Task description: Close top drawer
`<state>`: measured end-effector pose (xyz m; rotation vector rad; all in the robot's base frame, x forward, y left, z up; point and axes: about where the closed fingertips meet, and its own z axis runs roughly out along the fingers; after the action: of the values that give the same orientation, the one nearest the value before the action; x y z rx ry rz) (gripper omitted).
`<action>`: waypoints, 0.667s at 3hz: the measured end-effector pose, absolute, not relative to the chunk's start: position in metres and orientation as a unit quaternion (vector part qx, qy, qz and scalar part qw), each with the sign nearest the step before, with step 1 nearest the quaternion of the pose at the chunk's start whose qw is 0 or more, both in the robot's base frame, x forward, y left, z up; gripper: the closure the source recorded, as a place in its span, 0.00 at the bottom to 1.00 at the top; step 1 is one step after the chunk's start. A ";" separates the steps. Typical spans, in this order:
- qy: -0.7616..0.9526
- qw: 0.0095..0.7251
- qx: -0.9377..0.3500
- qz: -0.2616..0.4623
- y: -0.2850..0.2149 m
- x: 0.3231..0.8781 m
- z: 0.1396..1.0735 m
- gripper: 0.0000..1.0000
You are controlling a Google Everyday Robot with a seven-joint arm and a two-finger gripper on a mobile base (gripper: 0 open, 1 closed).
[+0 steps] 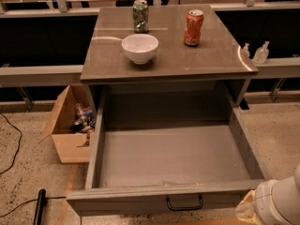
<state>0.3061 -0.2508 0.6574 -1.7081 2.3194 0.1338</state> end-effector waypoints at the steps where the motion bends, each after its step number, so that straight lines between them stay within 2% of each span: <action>1: 0.789 0.160 -0.593 0.031 -0.243 0.318 0.652 1.00; 2: 0.778 0.195 -0.597 0.008 -0.240 0.335 0.656 1.00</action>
Offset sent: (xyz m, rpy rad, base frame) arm 0.0501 0.0137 0.0021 0.0281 -0.2532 0.0312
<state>0.3353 -0.2399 0.6559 -1.6733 2.1822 0.0237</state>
